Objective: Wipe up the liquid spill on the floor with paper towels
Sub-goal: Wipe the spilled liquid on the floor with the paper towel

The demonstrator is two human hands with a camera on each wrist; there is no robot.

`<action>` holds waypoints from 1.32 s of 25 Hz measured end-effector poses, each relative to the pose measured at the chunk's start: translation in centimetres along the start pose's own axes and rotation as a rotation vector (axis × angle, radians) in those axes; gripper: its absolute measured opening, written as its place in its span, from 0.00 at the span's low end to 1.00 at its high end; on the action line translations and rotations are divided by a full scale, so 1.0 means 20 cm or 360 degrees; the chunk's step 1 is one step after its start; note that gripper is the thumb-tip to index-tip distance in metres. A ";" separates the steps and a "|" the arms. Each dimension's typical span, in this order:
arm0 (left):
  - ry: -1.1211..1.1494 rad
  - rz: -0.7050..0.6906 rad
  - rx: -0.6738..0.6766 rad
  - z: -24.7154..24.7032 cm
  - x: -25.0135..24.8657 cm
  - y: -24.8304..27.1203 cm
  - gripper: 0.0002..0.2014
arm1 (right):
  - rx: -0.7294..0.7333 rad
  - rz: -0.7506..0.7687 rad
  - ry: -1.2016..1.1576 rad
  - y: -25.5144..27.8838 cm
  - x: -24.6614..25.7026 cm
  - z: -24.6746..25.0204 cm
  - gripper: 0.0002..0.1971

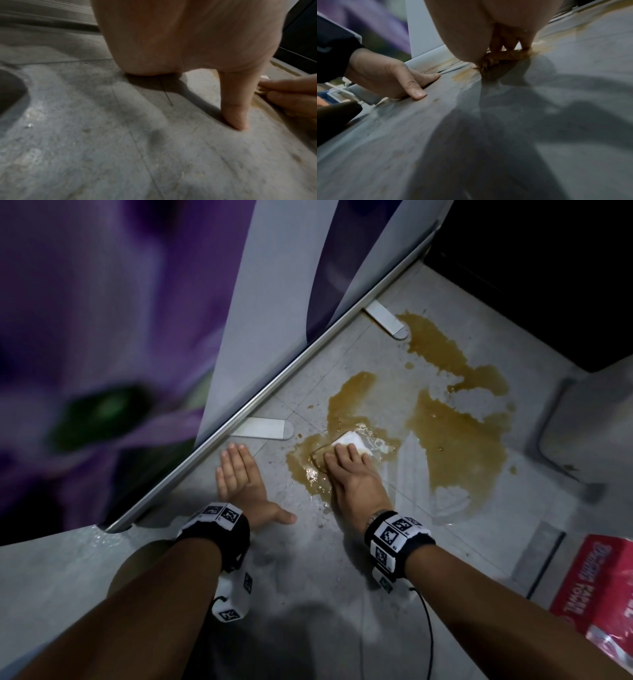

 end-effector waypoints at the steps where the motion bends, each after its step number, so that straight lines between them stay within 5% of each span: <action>1: -0.0013 0.0006 -0.0002 0.00 0.00 0.01 0.84 | -0.0048 0.0066 -0.0050 0.02 0.01 0.02 0.19; 8: -0.0039 0.0053 0.0005 0.02 -0.02 0.03 0.84 | -0.0260 0.0157 -0.0499 -0.10 0.10 0.23 0.16; 12: -0.0044 0.0091 -0.0003 0.03 -0.03 0.03 0.84 | -0.0043 0.0538 -0.0106 -0.17 0.17 0.03 0.18; 16: -0.0040 0.0089 -0.0020 0.03 -0.03 0.03 0.84 | 0.0089 0.0583 0.0098 -0.13 0.11 -0.04 0.28; 19: -0.0028 0.0085 -0.0020 0.03 -0.04 0.03 0.84 | 0.0103 0.0560 0.0093 -0.05 0.10 0.04 0.23; 23: -0.0021 0.0072 0.0017 0.03 -0.03 0.03 0.84 | 0.0247 0.0297 -0.0127 -0.05 0.11 0.21 0.11; 28: -0.0042 0.0080 0.0041 0.04 -0.04 0.03 0.84 | 0.0236 -0.0081 -0.0669 -0.30 0.04 0.38 0.10; 33: -0.0064 0.0104 0.0024 0.04 -0.04 0.04 0.84 | -0.0287 -0.0411 -0.0023 -0.47 -0.20 0.44 0.22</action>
Point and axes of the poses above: each hand's wrist, its own y-axis away from the middle knuckle, its own z-axis out of the back of the hand, x = y × z, the point moved 3 cm from there along -y, towards the middle knuckle, and after that the axes turned 1 degree about y, right-handed, at the moved point
